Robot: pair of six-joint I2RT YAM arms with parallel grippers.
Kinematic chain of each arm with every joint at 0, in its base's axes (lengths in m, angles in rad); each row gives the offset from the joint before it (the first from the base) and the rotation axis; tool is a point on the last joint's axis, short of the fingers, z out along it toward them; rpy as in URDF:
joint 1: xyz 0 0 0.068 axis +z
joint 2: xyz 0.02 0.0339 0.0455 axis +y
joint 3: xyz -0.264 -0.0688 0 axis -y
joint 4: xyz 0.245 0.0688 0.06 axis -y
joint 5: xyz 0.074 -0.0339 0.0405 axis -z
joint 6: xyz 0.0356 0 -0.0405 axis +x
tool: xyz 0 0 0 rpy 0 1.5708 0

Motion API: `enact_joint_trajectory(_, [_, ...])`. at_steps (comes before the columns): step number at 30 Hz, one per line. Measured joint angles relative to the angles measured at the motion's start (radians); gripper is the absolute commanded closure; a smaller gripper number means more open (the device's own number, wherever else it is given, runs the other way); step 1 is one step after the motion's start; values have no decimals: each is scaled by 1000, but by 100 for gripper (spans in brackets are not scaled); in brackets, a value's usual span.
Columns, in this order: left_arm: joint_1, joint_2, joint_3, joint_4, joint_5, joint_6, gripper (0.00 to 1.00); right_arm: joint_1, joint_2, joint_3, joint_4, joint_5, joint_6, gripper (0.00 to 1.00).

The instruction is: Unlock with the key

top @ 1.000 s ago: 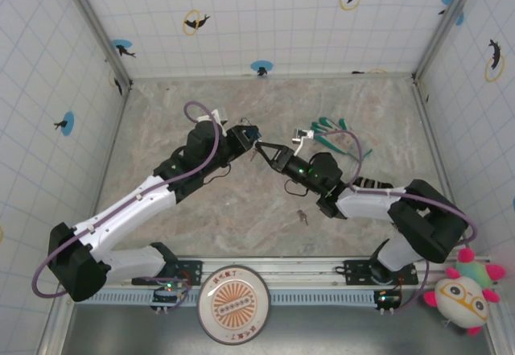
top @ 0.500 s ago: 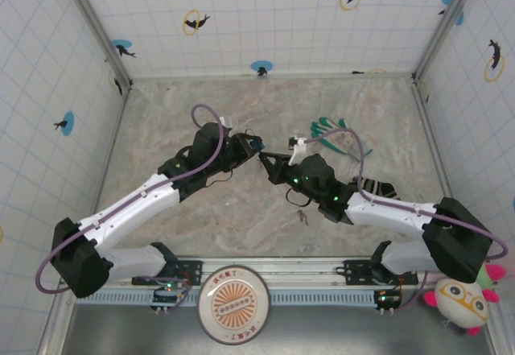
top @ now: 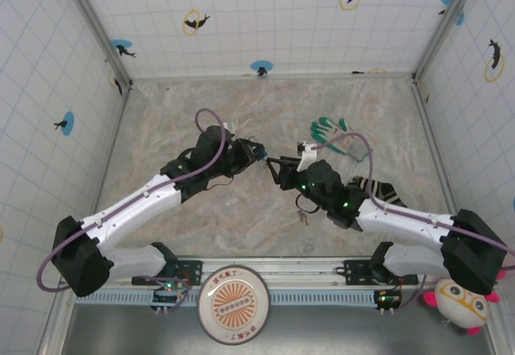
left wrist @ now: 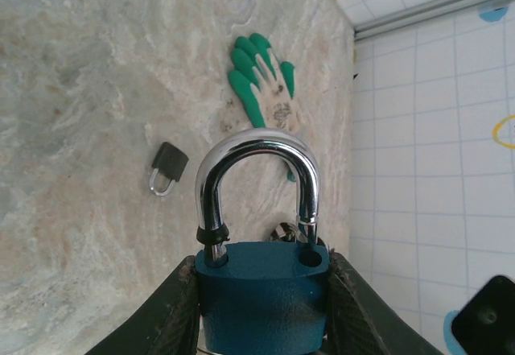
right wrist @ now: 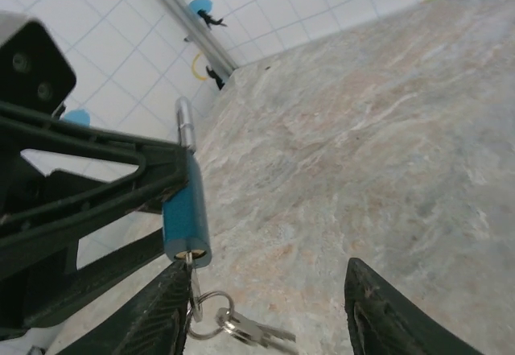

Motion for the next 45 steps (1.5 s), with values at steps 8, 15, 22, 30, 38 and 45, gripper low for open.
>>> enact_joint_trajectory(8, [0,25,-8,-3,32,-16,100,-4,-58,-62,16,39,-21,46])
enact_joint_trajectory(15, [0,42,-8,10,67,-16,100,11,-26,-62,108,37,-54,45])
enact_joint_trajectory(22, [0,49,-9,12,87,-19,100,30,68,-47,150,24,-77,48])
enact_joint_trajectory(30, [1,49,-9,34,105,-23,100,36,130,2,182,13,-92,58])
enact_joint_trajectory(38, [1,48,-17,57,121,-35,99,35,164,19,209,5,-99,84])
enact_joint_trajectory(45, [1,43,-23,68,117,-40,62,32,164,19,210,1,-92,99])
